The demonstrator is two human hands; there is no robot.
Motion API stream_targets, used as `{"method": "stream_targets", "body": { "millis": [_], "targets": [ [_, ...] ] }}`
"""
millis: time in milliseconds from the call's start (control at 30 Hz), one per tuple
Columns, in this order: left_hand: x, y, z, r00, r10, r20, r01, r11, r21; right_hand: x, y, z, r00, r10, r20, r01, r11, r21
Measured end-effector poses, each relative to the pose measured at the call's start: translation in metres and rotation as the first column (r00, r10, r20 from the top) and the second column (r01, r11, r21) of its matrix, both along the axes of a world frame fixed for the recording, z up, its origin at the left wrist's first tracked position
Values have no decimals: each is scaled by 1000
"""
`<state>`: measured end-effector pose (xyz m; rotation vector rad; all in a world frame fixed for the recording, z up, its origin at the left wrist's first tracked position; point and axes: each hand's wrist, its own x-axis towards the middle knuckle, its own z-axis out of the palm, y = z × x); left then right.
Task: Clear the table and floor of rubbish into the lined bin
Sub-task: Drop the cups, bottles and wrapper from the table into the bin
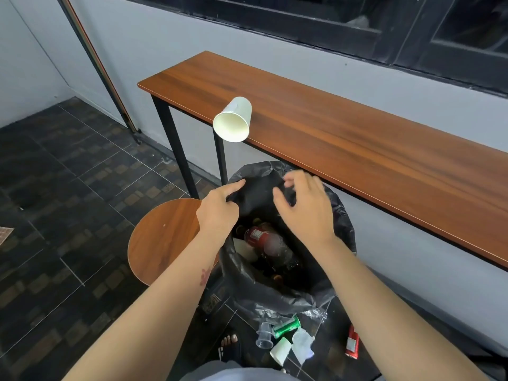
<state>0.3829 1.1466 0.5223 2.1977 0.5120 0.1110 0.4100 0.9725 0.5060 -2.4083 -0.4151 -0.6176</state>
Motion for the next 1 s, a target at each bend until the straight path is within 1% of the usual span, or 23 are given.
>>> {"method": "stream_targets", "body": {
  "millis": [67,167,233,367,500,600,667,800,867,933,1000],
  "targets": [
    [1,6,0,1000,16,-10,-16,1000,-6,15,8,16,992,-7,125,-3,997,79],
    [2,16,0,999,37,-18,-37,999,-26,39,23,33,984,-27,178,12,997,82],
    [2,24,-1,999,36,-20,-37,999,-29,53,33,38,990,-18,140,12,999,46],
    [4,40,-4,998,49,-42,-52,997,-64,80,52,41,1000,9,15,-8,999,-46],
    [8,54,-6,997,58,-54,-63,995,-84,101,77,45,986,15,-165,-23,999,-50],
    [11,63,-7,996,65,-65,-72,993,-97,113,95,51,967,14,-254,-26,999,-43],
    [12,68,-8,995,73,-71,-81,990,-117,119,103,53,960,-3,-280,-14,998,-58],
    [14,80,-13,994,81,-78,-91,988,-124,124,107,51,959,-86,-271,64,994,-90],
    [17,86,-16,994,77,-71,-86,988,-127,123,104,49,959,-121,-257,115,993,-39],
    [19,91,-21,995,84,-54,-91,985,-145,120,100,48,967,-137,-217,154,986,66],
    [22,97,-24,994,103,-32,-107,978,-179,115,96,48,978,-130,-161,156,975,158]
  ]
}}
